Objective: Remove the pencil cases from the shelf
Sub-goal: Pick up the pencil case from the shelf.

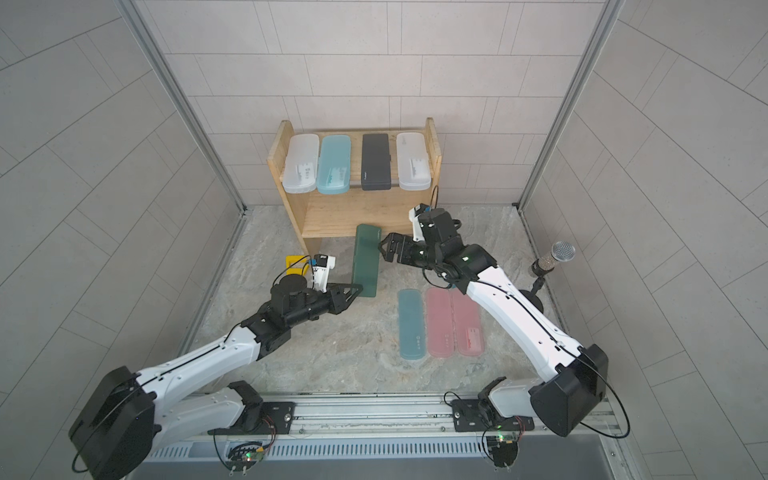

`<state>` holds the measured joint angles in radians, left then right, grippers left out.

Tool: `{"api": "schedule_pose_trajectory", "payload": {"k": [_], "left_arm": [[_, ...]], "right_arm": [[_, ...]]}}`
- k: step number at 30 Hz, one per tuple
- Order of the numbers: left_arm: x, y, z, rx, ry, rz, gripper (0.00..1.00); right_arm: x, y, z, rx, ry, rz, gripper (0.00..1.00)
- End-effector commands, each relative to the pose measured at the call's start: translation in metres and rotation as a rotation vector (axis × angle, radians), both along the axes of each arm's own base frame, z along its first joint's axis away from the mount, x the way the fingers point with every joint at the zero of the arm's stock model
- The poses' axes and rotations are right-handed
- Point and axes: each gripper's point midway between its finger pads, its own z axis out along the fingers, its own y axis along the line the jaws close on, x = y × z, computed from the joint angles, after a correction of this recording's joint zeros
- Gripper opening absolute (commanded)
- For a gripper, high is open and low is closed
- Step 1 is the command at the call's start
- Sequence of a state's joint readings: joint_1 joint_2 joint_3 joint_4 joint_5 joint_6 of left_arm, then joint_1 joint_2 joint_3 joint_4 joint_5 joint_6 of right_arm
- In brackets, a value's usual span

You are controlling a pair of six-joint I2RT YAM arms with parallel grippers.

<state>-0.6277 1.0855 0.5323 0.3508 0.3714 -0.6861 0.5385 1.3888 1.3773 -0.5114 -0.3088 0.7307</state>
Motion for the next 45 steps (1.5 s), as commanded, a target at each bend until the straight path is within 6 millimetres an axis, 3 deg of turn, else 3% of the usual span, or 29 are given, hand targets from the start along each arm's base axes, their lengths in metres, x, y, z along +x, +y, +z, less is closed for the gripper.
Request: {"api": "schedule_pose_trajectory", "payload": {"k": [1,11,29,35,40,45], "left_arm": [[0.001,0.010,0.014,0.010,-0.074,0.034,0.00],[-0.005,0.016,0.023,0.004,-0.084,0.041,0.00],[-0.006,0.016,0.025,0.002,-0.089,0.039,0.00],[-0.006,0.016,0.025,0.003,-0.093,0.035,0.00],[-0.007,0.013,0.026,0.008,-0.100,0.018,0.00],[-0.005,0.011,0.028,0.009,-0.108,0.010,0.00]], "right_arm": [[0.013,0.018,0.010,0.001,-0.045,0.002,1.00],[0.006,0.068,0.003,0.021,-0.070,0.123,1.00],[0.003,0.080,-0.030,-0.057,-0.021,0.164,1.00],[0.002,0.080,-0.043,-0.071,0.003,0.158,0.88],[0.001,0.080,-0.058,-0.087,0.037,0.152,0.84],[0.002,0.076,-0.062,-0.075,0.039,0.121,0.65]]}}
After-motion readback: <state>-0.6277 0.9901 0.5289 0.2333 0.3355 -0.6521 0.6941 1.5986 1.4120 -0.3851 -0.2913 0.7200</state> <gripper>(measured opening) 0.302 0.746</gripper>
